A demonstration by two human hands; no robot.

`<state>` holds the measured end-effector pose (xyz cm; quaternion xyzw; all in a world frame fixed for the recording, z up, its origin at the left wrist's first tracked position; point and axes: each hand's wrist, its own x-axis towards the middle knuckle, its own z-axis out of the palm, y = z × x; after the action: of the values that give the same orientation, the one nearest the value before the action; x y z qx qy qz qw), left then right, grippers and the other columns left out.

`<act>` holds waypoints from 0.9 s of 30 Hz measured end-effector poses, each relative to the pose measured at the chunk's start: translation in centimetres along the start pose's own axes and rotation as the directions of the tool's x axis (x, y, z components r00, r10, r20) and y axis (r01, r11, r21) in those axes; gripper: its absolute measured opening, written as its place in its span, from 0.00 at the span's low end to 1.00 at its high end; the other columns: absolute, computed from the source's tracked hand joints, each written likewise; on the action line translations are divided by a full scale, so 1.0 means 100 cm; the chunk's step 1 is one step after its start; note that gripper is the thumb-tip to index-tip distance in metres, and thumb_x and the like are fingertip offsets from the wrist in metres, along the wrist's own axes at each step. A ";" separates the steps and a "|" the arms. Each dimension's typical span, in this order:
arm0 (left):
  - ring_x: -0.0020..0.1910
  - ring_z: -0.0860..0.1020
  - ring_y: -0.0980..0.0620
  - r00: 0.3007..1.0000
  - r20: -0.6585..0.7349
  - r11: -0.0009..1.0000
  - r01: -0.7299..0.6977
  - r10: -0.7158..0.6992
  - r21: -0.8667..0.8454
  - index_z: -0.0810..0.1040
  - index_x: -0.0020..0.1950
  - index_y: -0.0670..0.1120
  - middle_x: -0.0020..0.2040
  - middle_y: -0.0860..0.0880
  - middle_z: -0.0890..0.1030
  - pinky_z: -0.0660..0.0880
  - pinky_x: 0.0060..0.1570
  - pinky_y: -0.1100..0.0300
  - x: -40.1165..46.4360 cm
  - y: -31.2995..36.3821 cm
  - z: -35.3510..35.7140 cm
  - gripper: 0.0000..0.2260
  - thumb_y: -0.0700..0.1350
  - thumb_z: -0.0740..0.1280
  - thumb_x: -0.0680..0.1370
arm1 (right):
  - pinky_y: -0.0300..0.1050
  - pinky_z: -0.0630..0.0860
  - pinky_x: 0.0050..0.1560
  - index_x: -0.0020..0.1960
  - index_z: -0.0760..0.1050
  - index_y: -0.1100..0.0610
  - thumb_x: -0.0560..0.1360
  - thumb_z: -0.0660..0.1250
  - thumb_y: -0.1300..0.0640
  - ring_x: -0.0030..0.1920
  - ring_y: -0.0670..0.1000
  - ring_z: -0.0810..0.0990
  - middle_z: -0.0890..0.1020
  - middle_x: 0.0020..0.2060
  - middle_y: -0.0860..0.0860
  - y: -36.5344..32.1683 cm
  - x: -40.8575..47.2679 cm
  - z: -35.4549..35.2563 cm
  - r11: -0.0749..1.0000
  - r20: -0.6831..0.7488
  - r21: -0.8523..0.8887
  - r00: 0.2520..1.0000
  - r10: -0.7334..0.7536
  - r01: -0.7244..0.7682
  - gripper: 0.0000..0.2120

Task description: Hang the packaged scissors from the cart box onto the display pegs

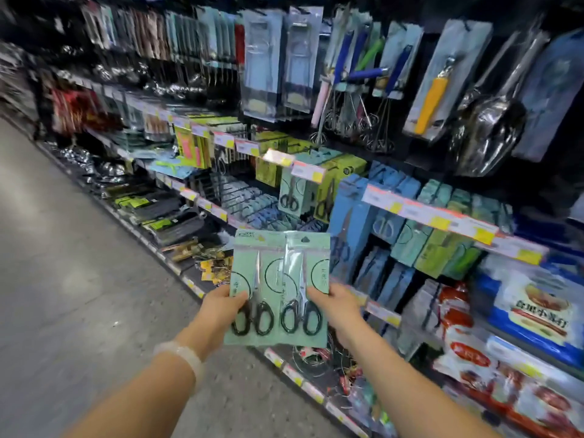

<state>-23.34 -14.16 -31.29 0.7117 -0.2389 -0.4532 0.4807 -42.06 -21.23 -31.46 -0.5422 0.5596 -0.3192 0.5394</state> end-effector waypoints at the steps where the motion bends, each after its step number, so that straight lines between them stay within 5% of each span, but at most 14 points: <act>1: 0.53 0.80 0.39 1.000 -0.005 1.000 0.000 0.000 -0.017 0.79 0.55 0.40 0.50 0.39 0.82 0.76 0.57 0.42 0.014 0.004 -0.006 0.08 0.39 0.64 0.78 | 0.33 0.74 0.37 0.54 0.77 0.61 0.74 0.69 0.55 0.41 0.47 0.79 0.82 0.48 0.53 -0.007 0.015 0.011 1.000 0.002 -0.016 1.000 0.004 -0.004 0.12; 5: 0.52 0.80 0.38 1.000 -0.012 0.999 0.014 -0.014 -0.044 0.79 0.46 0.44 0.50 0.38 0.82 0.76 0.56 0.41 0.078 0.034 -0.032 0.04 0.40 0.65 0.78 | 0.51 0.78 0.57 0.60 0.75 0.64 0.72 0.71 0.52 0.56 0.57 0.80 0.80 0.57 0.58 -0.036 0.079 0.053 0.999 -0.024 -0.030 0.999 0.036 -0.037 0.22; 7: 0.50 0.81 0.39 1.000 0.005 1.000 0.003 -0.002 -0.029 0.79 0.43 0.44 0.48 0.39 0.83 0.76 0.55 0.40 0.106 0.053 -0.042 0.05 0.41 0.65 0.78 | 0.56 0.77 0.59 0.58 0.75 0.64 0.71 0.71 0.51 0.55 0.57 0.80 0.81 0.55 0.59 -0.050 0.107 0.069 0.998 -0.016 -0.033 0.998 0.052 -0.053 0.21; 11: 0.49 0.80 0.41 1.000 0.024 0.999 -0.020 0.020 -0.027 0.78 0.42 0.46 0.47 0.40 0.82 0.75 0.57 0.41 0.162 0.083 -0.057 0.06 0.39 0.64 0.78 | 0.51 0.78 0.54 0.52 0.78 0.62 0.73 0.70 0.54 0.48 0.54 0.82 0.83 0.49 0.56 -0.072 0.154 0.092 0.998 -0.034 -0.020 0.998 0.058 -0.059 0.13; 14: 0.52 0.80 0.41 0.998 0.051 0.999 -0.033 0.034 -0.018 0.79 0.47 0.45 0.49 0.42 0.83 0.74 0.59 0.41 0.204 0.088 -0.062 0.03 0.41 0.66 0.77 | 0.53 0.78 0.54 0.52 0.78 0.66 0.72 0.70 0.54 0.44 0.53 0.80 0.83 0.50 0.59 -0.076 0.184 0.104 0.996 -0.067 -0.035 0.994 0.083 -0.085 0.16; 19: 0.51 0.80 0.36 0.992 0.123 0.995 -0.025 0.013 0.101 0.79 0.51 0.43 0.50 0.38 0.82 0.76 0.56 0.40 0.278 0.094 -0.064 0.12 0.49 0.68 0.71 | 0.52 0.75 0.53 0.58 0.70 0.73 0.75 0.67 0.53 0.58 0.63 0.77 0.78 0.55 0.67 -0.082 0.231 0.117 0.990 -0.171 -0.035 0.977 0.126 -0.133 0.23; 24: 0.53 0.79 0.39 0.967 0.251 0.985 -0.076 0.035 0.154 0.78 0.57 0.42 0.56 0.42 0.81 0.75 0.57 0.40 0.332 0.128 -0.063 0.14 0.46 0.67 0.74 | 0.54 0.76 0.56 0.58 0.74 0.64 0.74 0.68 0.51 0.54 0.59 0.78 0.79 0.56 0.60 -0.103 0.282 0.129 0.995 -0.308 0.039 0.946 0.101 -0.093 0.19; 27: 0.49 0.80 0.42 0.945 0.327 0.981 -0.090 0.029 0.173 0.78 0.53 0.43 0.48 0.43 0.82 0.78 0.48 0.49 0.351 0.156 -0.062 0.07 0.42 0.64 0.78 | 0.49 0.74 0.55 0.57 0.74 0.70 0.75 0.68 0.55 0.52 0.58 0.79 0.79 0.56 0.65 -0.120 0.304 0.133 0.988 -0.407 0.139 0.905 0.124 -0.072 0.19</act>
<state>0.25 -45.05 -31.02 0.6619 -0.3772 -0.5244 0.3804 -21.14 -49.59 -30.83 -0.3997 0.6673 -0.4327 0.4558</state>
